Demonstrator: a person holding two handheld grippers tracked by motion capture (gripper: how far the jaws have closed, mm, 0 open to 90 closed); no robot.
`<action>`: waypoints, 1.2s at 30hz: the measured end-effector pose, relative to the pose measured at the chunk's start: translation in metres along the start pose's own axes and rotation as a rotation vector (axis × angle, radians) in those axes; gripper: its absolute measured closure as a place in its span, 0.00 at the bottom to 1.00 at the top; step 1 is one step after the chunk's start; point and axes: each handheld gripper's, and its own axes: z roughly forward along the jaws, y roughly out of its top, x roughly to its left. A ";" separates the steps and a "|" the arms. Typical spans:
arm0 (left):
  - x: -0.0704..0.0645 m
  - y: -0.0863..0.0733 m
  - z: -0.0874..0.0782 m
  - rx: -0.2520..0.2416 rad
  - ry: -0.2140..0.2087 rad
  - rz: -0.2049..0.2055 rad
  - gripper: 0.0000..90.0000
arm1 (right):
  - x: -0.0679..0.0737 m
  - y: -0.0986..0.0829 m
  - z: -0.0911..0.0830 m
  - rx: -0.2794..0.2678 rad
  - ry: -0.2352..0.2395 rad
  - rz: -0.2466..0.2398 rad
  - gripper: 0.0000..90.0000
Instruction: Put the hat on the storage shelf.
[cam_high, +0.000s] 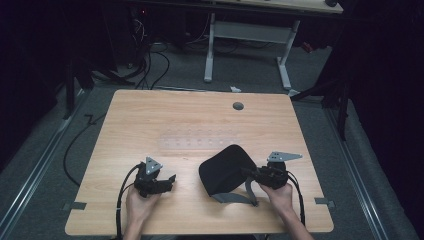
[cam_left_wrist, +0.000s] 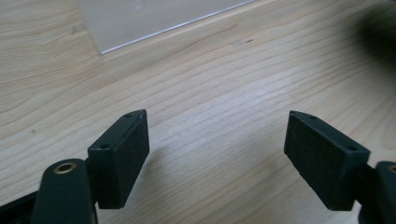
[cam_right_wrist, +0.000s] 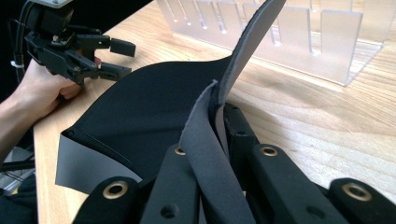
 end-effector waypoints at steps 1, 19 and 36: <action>-0.002 0.001 -0.002 -0.008 -0.014 -0.003 0.25 | 0.001 0.001 0.000 0.000 0.000 0.002 0.95; -0.049 0.010 -0.020 -0.045 -0.197 0.059 0.25 | 0.008 0.019 -0.011 -0.018 -0.008 0.033 0.95; -0.079 0.007 -0.012 -0.058 -0.282 0.135 0.23 | 0.016 0.050 -0.004 0.022 -0.019 -0.016 0.95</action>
